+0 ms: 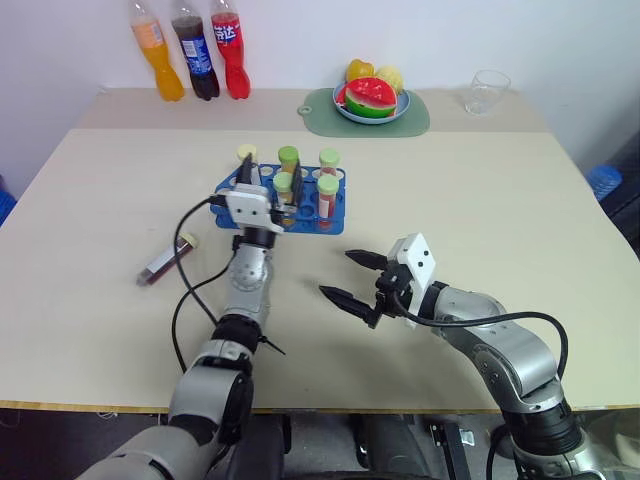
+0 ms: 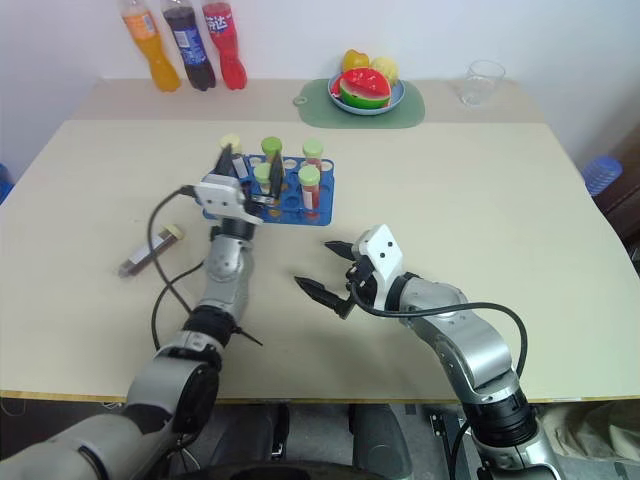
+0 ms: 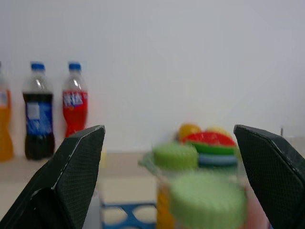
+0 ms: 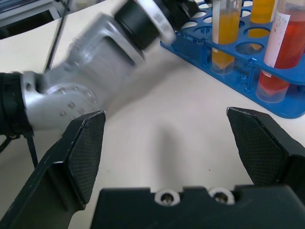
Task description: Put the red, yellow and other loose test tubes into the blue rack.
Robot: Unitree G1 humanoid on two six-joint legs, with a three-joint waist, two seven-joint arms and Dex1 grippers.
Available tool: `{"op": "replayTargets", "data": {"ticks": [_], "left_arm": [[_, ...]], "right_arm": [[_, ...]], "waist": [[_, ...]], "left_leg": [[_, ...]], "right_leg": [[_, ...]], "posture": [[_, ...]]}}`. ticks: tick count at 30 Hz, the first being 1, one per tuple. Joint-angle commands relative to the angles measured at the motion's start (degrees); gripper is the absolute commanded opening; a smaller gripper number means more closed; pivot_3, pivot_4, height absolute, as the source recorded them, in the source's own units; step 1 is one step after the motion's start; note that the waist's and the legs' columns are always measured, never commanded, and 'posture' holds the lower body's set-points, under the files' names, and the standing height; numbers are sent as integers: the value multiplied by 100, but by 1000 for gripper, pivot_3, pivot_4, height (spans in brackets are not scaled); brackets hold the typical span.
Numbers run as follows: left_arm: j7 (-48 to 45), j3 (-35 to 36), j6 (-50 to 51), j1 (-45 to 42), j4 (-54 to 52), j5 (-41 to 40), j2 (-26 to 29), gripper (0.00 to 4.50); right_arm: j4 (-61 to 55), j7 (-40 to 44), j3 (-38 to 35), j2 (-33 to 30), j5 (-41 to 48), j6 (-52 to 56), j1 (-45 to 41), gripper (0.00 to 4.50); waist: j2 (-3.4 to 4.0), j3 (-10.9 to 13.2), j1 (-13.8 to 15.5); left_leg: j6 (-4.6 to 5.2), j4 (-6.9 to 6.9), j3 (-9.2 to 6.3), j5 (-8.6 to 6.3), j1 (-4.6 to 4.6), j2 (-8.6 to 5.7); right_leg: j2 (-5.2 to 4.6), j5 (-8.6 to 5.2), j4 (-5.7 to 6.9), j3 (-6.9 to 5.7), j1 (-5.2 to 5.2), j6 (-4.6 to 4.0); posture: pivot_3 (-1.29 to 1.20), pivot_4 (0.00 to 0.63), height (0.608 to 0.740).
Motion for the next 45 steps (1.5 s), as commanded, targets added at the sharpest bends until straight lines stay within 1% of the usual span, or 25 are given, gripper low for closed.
{"op": "replayTargets", "data": {"ticks": [1, 2, 3, 4, 5, 6, 7, 9, 11, 13, 15, 17, 19, 22, 25, 28, 32, 33, 34, 35, 36, 39, 40, 42, 45], "left_arm": [[-523, 18, 1111, 617, -2123, -690, 500, 4458], [-656, 5, 1498, 806, -2623, -878, 646, 4458], [-812, 3, 2091, 1021, -3225, -1107, 924, 4458], [-882, 81, 3519, 1256, -3974, -1862, 1463, 4458], [-902, 154, 4580, 1410, -4499, -2417, 1851, 4458], [-794, 334, 5384, 1417, -4796, -2785, 2183, 4458], [-668, 466, 5883, 1390, -4957, -3014, 2381, 4458], [-519, 658, 7130, 1254, -5056, -3305, 2977, 4458], [-1079, 664, 8574, 959, -4846, -3517, 4142, 4458], [-1636, 484, 9277, 718, -4649, -3538, 4872, 4458], [-2129, 391, 9808, 374, -4305, -3706, 5173, 4458], [-2572, -42, 9997, 32, -3954, -3356, 5476, 4458], [-3412, -971, 9786, -301, -3348, -2614, 5818, 4458], [-4254, -2140, 9814, -883, -2507, -1728, 5952, 4458], [-4893, -2805, 9441, -1268, -1729, -1008, 5807, 4458], [-5211, -3122, 9372, -1626, -1048, -538, 5512, 4458], [-5616, -3292, 9322, -1899, -623, -99, 5280, 4458], [-5696, -3312, 9310, -1949, -537, 7, 5250, 3939], [-5776, -3304, 9292, -1982, -470, 83, 5231, 3589], [-5841, -3285, 9276, -2006, -413, 160, 5213, 3031], [-5895, -3257, 9262, -2018, -370, 226, 5194, 2610], [-5940, -3106, 9215, -1979, -279, 397, 5268, 1055], [-5916, -2986, 9268, -1963, -263, 393, 5305, 765], [-5826, -2694, 9276, -1937, -257, 351, 5386, 752], [-5043, -1471, 9285, -2035, -189, -112, 5188, 752]], "right_arm": [[-271, 2, -71, -11, 95, -62, -14, 4500], [-262, 6, -78, -13, 97, -67, -13, 4500], [-241, 13, -73, 2, 108, -67, -11, 4500], [-211, 26, -53, 22, 114, -69, -31, 4500], [-183, 37, -39, 36, 116, -72, -50, 4500], [-149, 57, -27, 38, 107, -87, -78, 4500], [-126, 73, -23, 36, 99, -99, -98, 4500], [-81, 109, -18, 17, 77, -124, -145, 4500], [-6, 263, 16, -49, 72, -158, -282, 4500], [57, 374, 50, -68, 71, -186, -389, 4500], [100, 471, 86, -71, 70, -217, -482, 4500], [159, 553, 137, -75, 38, -264, -579, 4500], [138, 653, 173, -98, 58, -292, -668, 4500], [100, 705, 200, -111, 46, -320, -707, 4500], [65, 685, 219, -114, 2, -342, -677, 4500], [-40, 628, 211, -135, -18, -350, -563, 4500], [-128, 524, 201, -114, -22, -336, -456, 4500], [-142, 499, 200, -107, -22, -337, -438, 4500], [-151, 484, 201, -105, -21, -339, -426, 4500], [-156, 474, 203, -105, -19, -341, -420, 4500], [-158, 468, 205, -108, -15, -341, -418, 4500], [-164, 465, 210, -122, -4, -346, -400, 4500], [-171, 469, 213, -129, -5, -351, -391, 4500], [-176, 474, 212, -140, -10, -356, -384, 4500], [-197, 494, 171, -184, 11, -357, -316, 4500]], "waist": [[0, 0, -21], [1, 0, -23], [1, -1, -12], [2, -1, -8], [2, -1, -13], [2, -1, -20], [3, -1, -22], [1, -1, 11], [-4, 2, -13], [-3, 3, -29], [-2, 4, -31], [-3, 3, -11], [-2, 3, -16], [-2, 3, -17], [-3, 4, -20], [-4, 4, -1], [-4, 4, 5], [-4, 4, 2], [-4, 4, -2], [-4, 4, -17], [-4, 4, -26], [-4, 4, -28], [-4, 4, -26], [-5, 4, -24], [-13, 8, -13]], "left_leg": [[0, 0, 0, 0, 0, 1], [0, 0, 0, 0, 0, 3], [0, 0, -1, 0, 1, 5], [-2, 1, -2, 1, 0, 6], [-2, 2, -3, 1, 2, 6], [-2, 5, -8, 1, 0, 7], [-1, 6, -8, 1, 2, 8], [-1, 7, -9, 0, 4, 6], [0, 15, -14, 0, 2, 5], [1, 19, -16, -1, -1, 9], [1, 13, -13, -1, 3, 10], [1, 8, -10, -1, 4, 11], [0, 7, -10, 0, 2, 11], [0, 3, -5, 0, 3, 10], [0, 1, -4, 0, -2, 11], [0, 2, -3, 0, -9, 12], [2, 3, -3, -1, -11, 11], [2, 3, -2, -1, -10, 11], [2, 3, -3, -1, -10, 11], [2, 3, -3, -1, -10, 12], [2, 4, -3, -1, -9, 12], [2, 3, -4, -1, -8, 14], [2, 4, -4, -1, -8, 14], [2, 4, -4, -1, -9, 14], [2, 5, -7, -1, -12, 16]], "right_leg": [[0, 0, 1, 0, 0, 0], [1, 0, 2, 1, 0, 0], [1, 0, 3, 1, 0, 0], [1, 0, 5, 0, -1, -1], [2, 0, 8, 0, -1, -1], [2, 0, 10, -1, -1, -1], [3, -1, 14, 0, 0, -1], [2, -1, 15, -1, 1, -1], [4, -1, 18, -6, 5, -1], [16, -1, 17, -6, 3, -2], [20, -3, 13, -4, 3, -3], [19, -3, 10, -4, 3, -3], [19, -3, 11, -4, 2, -4], [21, -3, 7, -2, 1, -4], [22, -3, 5, -2, -4, -5], [22, -3, 5, -1, -10, -5], [21, -3, 3, -1, -10, -4], [21, -3, 4, -1, -10, -4], [21, -3, 5, -1, -10, -4], [21, -3, 6, -1, -10, -4], [21, -3, 6, -1, -10, -4], [21, -3, 8, -1, -11, -4], [21, -3, 8, -1, -11, -4], [21, -3, 8, -1, -11, -4], [21, -3, 9, -2, -14, -4]], "posture": [[0, 150, 734], [0, 150, 734], [0, 150, 734], [0, 150, 734], [0, 150, 734], [0, 150, 734], [0, 150, 734], [0, 150, 734], [0, 150, 734], [0, 150, 734], [0, 150, 734], [0, 150, 734], [0, 150, 734], [0, 150, 734], [0, 150, 734], [0, 150, 734], [0, 150, 734], [0, 150, 734], [0, 150, 734], [0, 150, 734], [0, 150, 734], [0, 150, 734], [0, 150, 734], [0, 150, 734], [0, 150, 734]]}}
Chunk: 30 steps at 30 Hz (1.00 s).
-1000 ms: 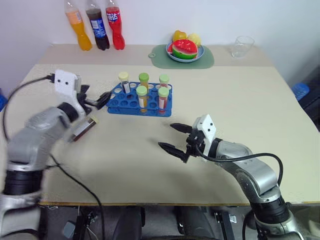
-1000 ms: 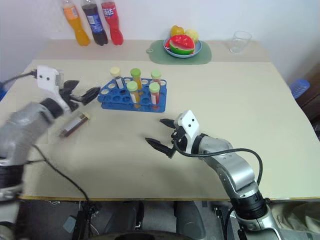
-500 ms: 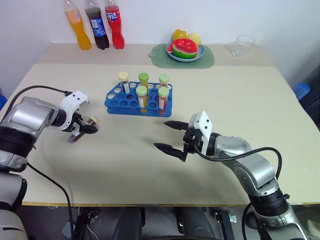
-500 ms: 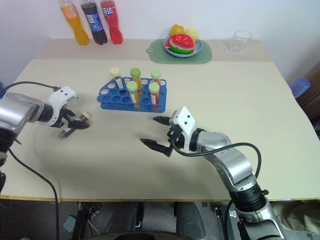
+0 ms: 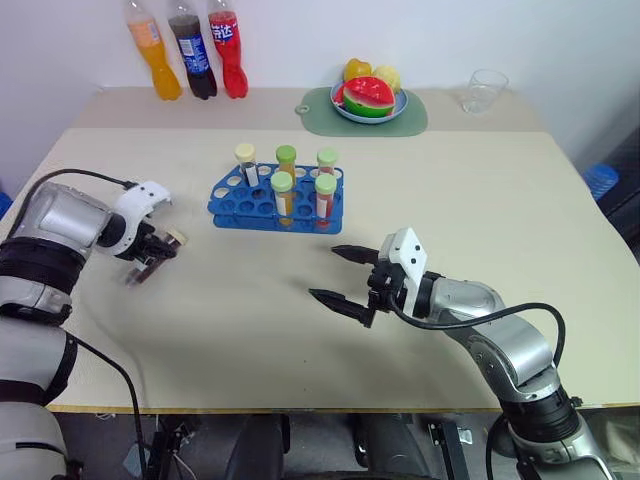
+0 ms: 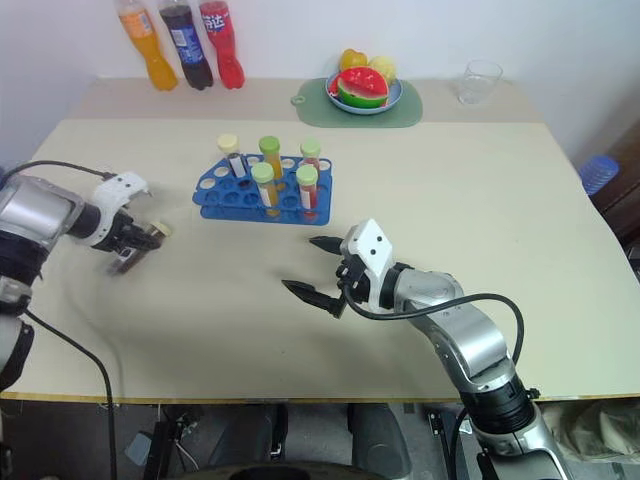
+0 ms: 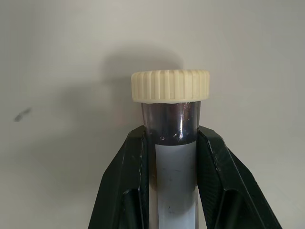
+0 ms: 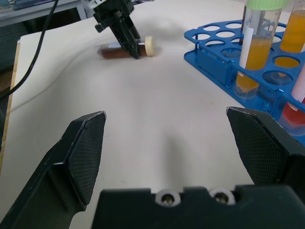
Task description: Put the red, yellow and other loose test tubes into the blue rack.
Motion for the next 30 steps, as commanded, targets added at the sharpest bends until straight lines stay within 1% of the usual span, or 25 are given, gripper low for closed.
{"op": "replayTargets", "data": {"ticks": [1, 2, 3, 4, 5, 7, 8, 9, 11, 12, 14, 16, 18, 21, 26, 30], "left_arm": [[1359, 1854, -739, -72, -200, -548, -251, 752], [2006, 2594, -1477, 116, -569, -766, -552, 752], [2517, 3122, -1966, 314, -1018, -877, -804, 752], [2826, 3442, -2257, 460, -1336, -930, -977, 752], [2982, 3699, -2334, 623, -1840, -1110, -1270, 752], [3454, 4031, -2800, 942, -2837, -1448, -2075, 752], [3855, 3969, -3257, 1117, -3273, -1413, -2669, 752], [4173, 3845, -3657, 1252, -3525, -1276, -3114, 752], [4701, 3387, -4681, 1507, -3718, -816, -4011, 752], [4855, 3264, -5021, 1572, -3709, -689, -4310, 752], [5177, 2767, -5838, 1764, -3341, -94, -4789, 752], [5537, 2473, -6375, 1869, -2808, 438, -4987, 752], [5846, 2407, -6611, 1919, -2482, 687, -5049, 752], [6138, 2410, -6504, 2086, -2259, 819, -5045, 752], [6515, 2470, -6421, 2190, -2094, 1046, -4891, 752], [6482, 2459, -6353, 2185, -1840, 900, -4892, 752]], "right_arm": [[-254, 29, -93, -56, 72, -113, 104, 4500], [-245, 35, -106, -66, 82, -119, 145, 4500], [-233, 33, -113, -67, 91, -123, 177, 4500], [-225, 32, -117, -66, 95, -125, 196, 4500], [-196, 14, -122, -43, 107, -107, 198, 4500], [-122, -35, -118, 31, 138, -55, 179, 4500], [-80, -31, -100, 68, 167, -28, 159, 4500], [-52, -16, -88, 89, 191, -14, 143, 4500], [21, 32, -70, 104, 185, -34, 87, 4500], [46, 46, -66, 107, 167, -50, 66, 4500], [103, 35, -45, 115, 95, -93, 3, 4500], [100, 11, -38, 114, 65, -99, -18, 4500], [47, -13, -52, 98, 67, -86, 18, 4500], [-19, -66, -112, 64, 81, -61, 93, 4500], [-104, -157, -145, 66, 114, -24, 167, 4500], [-155, -229, -148, 86, 143, 9, 206, 4500]], "waist": [[-1, 0, 6], [-4, 0, 50], [-4, 0, 64], [-3, -1, 64], [-5, -2, 60], [-4, -4, 51], [-6, -5, 63], [-6, -7, 79], [-10, -10, 120], [-10, -10, 136], [-11, -10, 152], [-10, -11, 143], [-9, -11, 105], [-3, -15, 37], [-3, -15, 44], [-3, -15, 55]], "left_leg": [[0, 2, -1, 0, -1, 0], [1, 2, 1, -1, 0, -1], [1, 9, -5, -1, -7, 0], [2, 19, -8, -1, -14, 0], [17, 40, -8, -10, -25, 0], [22, 78, -8, -15, -60, -5], [22, 81, -5, -14, -65, -15], [21, 90, -5, -14, -72, -22], [21, 95, -3, -14, -73, -28], [22, 96, 1, -14, -72, -32], [23, 96, 1, -14, -72, -32], [24, 94, 1, -15, -67, -32], [25, 89, 2, -15, -63, -31], [27, 88, 1, -16, -59, -29], [28, 87, -2, -16, -56, -29], [28, 87, -1, -16, -57, -30]], "right_leg": [[0, 0, 0, -1, 0, 0], [-3, 0, 0, 0, 0, 1], [-10, 0, -2, -8, -1, 1], [-15, 1, 3, -11, -2, 1], [-21, 1, 4, -15, -4, 2], [-31, 6, 8, -18, -18, 8], [-43, 13, 4, -14, -20, 21], [-46, 17, 2, -12, -18, 27], [-49, 22, -4, -10, -15, 34], [-48, 23, -7, -7, -15, 35], [-43, 24, -7, -6, -15, 35], [-37, 24, -6, -5, -16, 35], [-34, 24, -4, -3, -16, 35], [-33, 24, -3, -3, -13, 35], [-33, 24, -3, -3, -9, 35], [-34, 24, -4, -4, -8, 35]], "posture": [[0, 150, 734], [0, 150, 734], [0, 150, 734], [0, 150, 734], [0, 150, 734], [0, 150, 734], [0, 150, 734], [0, 150, 734], [0, 150, 734], [0, 150, 734], [0, 150, 734], [0, 150, 734], [0, 150, 734], [0, 150, 734], [0, 150, 734], [0, 150, 734]]}}
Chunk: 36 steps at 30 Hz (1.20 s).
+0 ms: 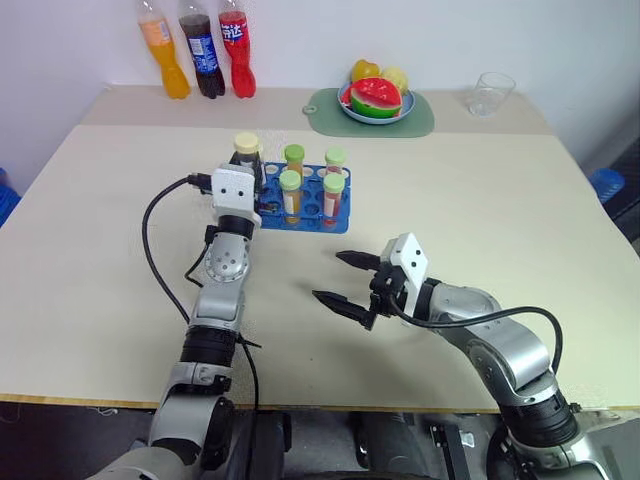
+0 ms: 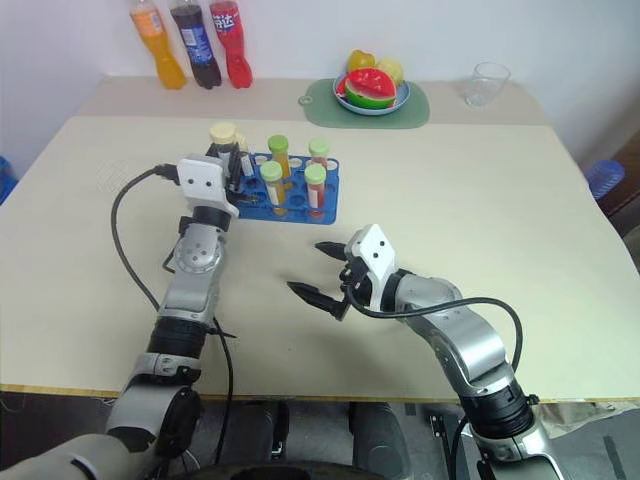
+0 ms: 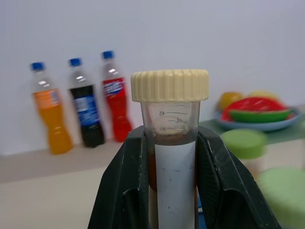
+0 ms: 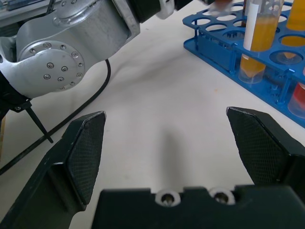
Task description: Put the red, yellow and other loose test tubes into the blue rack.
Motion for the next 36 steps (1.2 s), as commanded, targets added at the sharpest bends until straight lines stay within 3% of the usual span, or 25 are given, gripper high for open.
{"op": "replayTargets", "data": {"ticks": [1, 16, 23, 24, 29, 36], "left_arm": [[-2, -9, 3, -93, 62, -96, -36, 752], [-51, 80, 256, 58, 52, -502, -250, 752], [-259, 199, 182, 242, -558, -774, -138, 4183], [-317, 266, 235, 313, -821, -890, -93, 4183], [-802, 653, 1029, 822, -2308, -1675, 409, 4183], [-2636, 1639, 3541, 2559, -3954, -3354, 2735, 4183]], "right_arm": [[-300, -55, -108, 21, 96, -19, 21, 4500], [-318, -90, -80, 68, 124, -19, 61, 4500], [-358, -193, -288, 100, 227, 44, 33, 4500], [-366, -196, -392, 70, 285, 95, -10, 4500], [-453, 9, -941, -411, 538, 284, -152, 4500], [437, 502, -2173, -1766, 530, 215, -109, 4500]], "waist": [[0, 0, 5], [0, 0, -3], [0, 0, -20], [0, 0, -18], [0, 0, -15], [4, 1, -33]], "left_leg": [[0, 0, 0, 0, 0, 0], [0, 0, 0, 0, 0, 0], [0, 0, -1, 0, 1, 0], [0, 0, -1, 0, 1, 0], [0, 0, -1, 0, 2, 2], [6, -4, 3, -4, 5, 8]], "right_leg": [[0, 0, 0, 0, 0, 0], [0, 0, -1, 0, 1, 0], [0, 0, 0, 0, 1, 0], [1, 0, 0, 0, 0, 0], [0, 0, 1, 1, 0, 0], [3, -2, 1, 2, 2, -2]], "posture": [[0, 150, 734], [0, 150, 734], [0, 150, 734], [0, 150, 734], [0, 150, 734], [0, 150, 734]]}}
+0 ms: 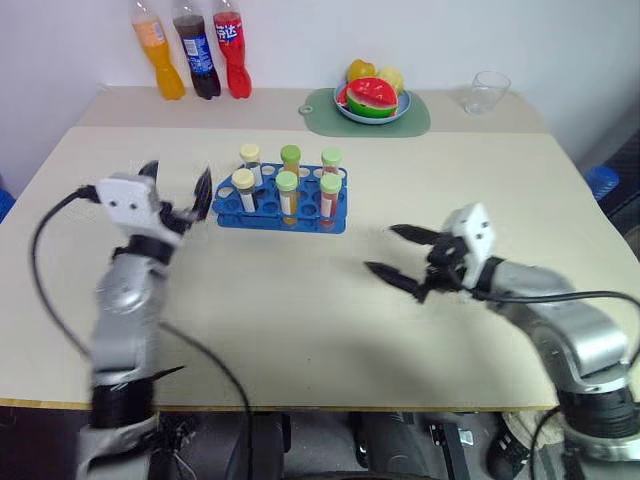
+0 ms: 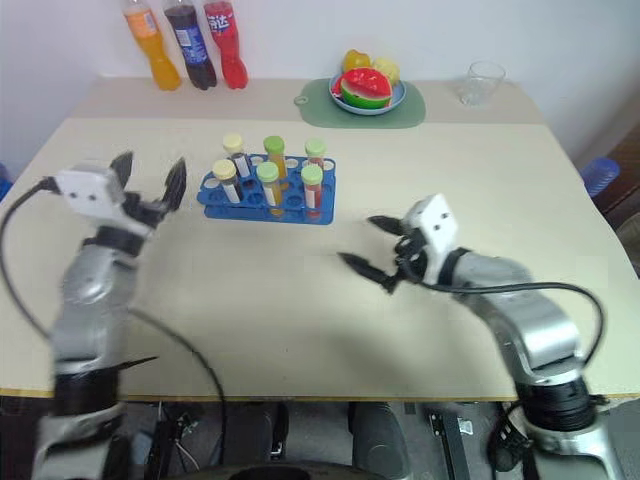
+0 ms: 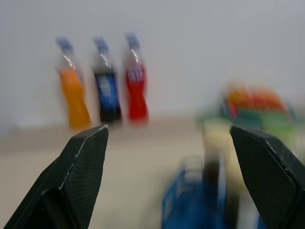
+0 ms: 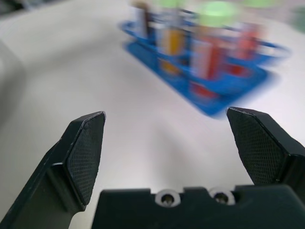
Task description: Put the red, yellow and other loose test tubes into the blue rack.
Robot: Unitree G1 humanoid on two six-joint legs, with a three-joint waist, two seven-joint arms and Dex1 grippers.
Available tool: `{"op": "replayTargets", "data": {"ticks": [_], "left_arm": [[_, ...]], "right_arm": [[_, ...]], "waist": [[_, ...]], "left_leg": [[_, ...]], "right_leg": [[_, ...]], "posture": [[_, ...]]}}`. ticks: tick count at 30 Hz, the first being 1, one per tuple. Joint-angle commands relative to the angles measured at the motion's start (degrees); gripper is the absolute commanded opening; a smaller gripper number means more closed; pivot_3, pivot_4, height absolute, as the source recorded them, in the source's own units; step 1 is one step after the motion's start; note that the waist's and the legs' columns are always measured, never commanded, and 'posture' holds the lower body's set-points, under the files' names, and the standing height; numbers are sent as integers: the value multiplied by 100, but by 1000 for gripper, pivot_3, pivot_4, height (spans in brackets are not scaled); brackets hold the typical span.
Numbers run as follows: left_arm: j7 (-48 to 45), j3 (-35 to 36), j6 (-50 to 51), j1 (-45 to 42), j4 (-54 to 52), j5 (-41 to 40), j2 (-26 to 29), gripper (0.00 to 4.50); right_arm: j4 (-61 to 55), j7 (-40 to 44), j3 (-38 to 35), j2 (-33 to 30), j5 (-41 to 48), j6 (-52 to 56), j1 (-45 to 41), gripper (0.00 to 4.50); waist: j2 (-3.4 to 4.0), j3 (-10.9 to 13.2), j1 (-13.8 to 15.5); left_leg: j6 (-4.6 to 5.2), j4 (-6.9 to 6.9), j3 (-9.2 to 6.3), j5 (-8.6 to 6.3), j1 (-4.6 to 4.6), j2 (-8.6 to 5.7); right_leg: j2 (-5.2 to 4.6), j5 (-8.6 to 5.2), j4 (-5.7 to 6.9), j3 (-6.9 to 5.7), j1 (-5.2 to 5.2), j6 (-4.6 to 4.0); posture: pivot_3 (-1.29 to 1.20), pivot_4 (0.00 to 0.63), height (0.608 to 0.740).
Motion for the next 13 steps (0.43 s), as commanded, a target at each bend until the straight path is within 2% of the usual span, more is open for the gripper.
{"op": "replayTargets", "data": {"ticks": [1, 6, 13], "left_arm": [[-861, 435, 904, 474, -682, -783, 748, 4183], [-1473, 873, 1480, 1176, -847, -1057, 1493, 4183], [-1377, 868, 1785, 1516, -1100, -1013, 1472, 4183]], "right_arm": [[430, 291, -473, -432, -100, -273, 47, 4500], [1129, 625, -796, -830, -218, -640, 177, 4500], [1710, 806, -595, -865, -516, -1119, 102, 4500]], "waist": [[-2, 1, 21], [3, 2, 27], [4, 3, -2]], "left_leg": [[0, 0, 0, 0, 1, 1], [5, 0, 5, -3, 10, 0], [6, -3, 13, -4, 23, 7]], "right_leg": [[1, 0, -2, 0, 2, 0], [-2, -1, -7, 0, 17, 0], [2, -1, -4, 4, 19, -1]], "posture": [[0, 150, 734], [0, 150, 734], [0, 150, 734]]}}
